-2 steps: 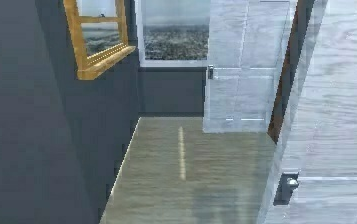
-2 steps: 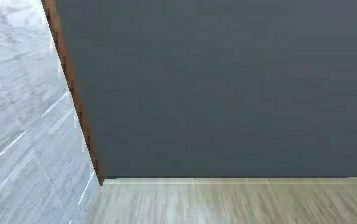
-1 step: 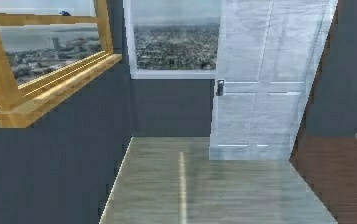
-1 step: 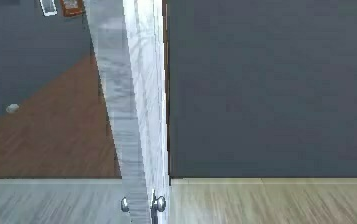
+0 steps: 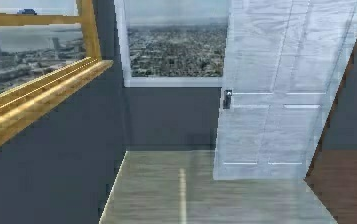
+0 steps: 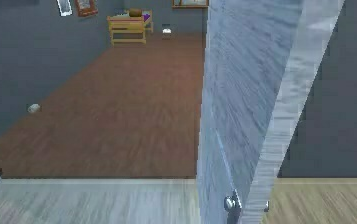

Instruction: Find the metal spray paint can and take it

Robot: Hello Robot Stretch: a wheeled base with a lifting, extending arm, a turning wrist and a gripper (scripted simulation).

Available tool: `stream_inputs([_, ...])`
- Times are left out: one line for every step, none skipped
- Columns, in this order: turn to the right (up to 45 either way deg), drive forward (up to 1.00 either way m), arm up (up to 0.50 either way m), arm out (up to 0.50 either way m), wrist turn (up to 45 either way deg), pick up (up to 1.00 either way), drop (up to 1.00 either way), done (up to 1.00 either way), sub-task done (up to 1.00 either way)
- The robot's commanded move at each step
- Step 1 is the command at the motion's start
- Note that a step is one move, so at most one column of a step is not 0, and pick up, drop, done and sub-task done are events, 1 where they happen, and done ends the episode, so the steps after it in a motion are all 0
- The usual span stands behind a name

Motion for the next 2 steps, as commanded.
stream_inputs([30.0,0.00,0.00,0.00,0.0,0.00,0.00,0.00,0.00])
stream_inputs([3.0,0.00,0.00,0.00,0.0,0.00,0.00,0.00,0.00])
